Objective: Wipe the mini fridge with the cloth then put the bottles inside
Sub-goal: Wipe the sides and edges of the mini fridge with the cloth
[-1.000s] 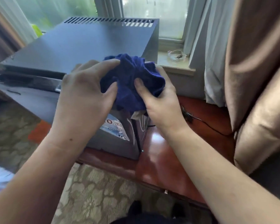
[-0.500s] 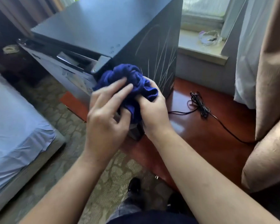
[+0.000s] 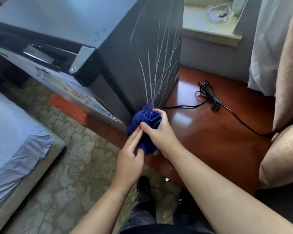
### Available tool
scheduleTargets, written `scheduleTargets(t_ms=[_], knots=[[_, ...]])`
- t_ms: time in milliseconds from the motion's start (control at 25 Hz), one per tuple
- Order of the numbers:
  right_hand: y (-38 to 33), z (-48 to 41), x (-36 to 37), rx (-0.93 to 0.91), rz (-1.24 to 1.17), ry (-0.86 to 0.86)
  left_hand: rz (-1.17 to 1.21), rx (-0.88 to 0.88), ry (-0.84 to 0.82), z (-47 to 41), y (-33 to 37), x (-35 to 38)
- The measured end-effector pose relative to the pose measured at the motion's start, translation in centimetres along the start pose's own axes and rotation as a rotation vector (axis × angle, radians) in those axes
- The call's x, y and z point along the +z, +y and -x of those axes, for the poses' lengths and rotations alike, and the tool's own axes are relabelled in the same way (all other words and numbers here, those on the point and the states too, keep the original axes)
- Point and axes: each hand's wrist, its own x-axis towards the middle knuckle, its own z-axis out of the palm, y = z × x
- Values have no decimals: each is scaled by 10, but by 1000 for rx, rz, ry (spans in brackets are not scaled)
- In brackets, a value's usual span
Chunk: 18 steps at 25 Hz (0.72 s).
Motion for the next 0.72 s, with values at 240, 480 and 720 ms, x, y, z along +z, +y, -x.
scheduleTargets(t_ms=[240,480,720], knots=[[72,-15,16,304,-66,29,196,-432,-84,-2,-54,5],[114,-20,45,426,2,214,354,-963,-134,-16,-106,4],[87,-13,30,375,-367,238,721,-1065,-198,-39,-74,12]])
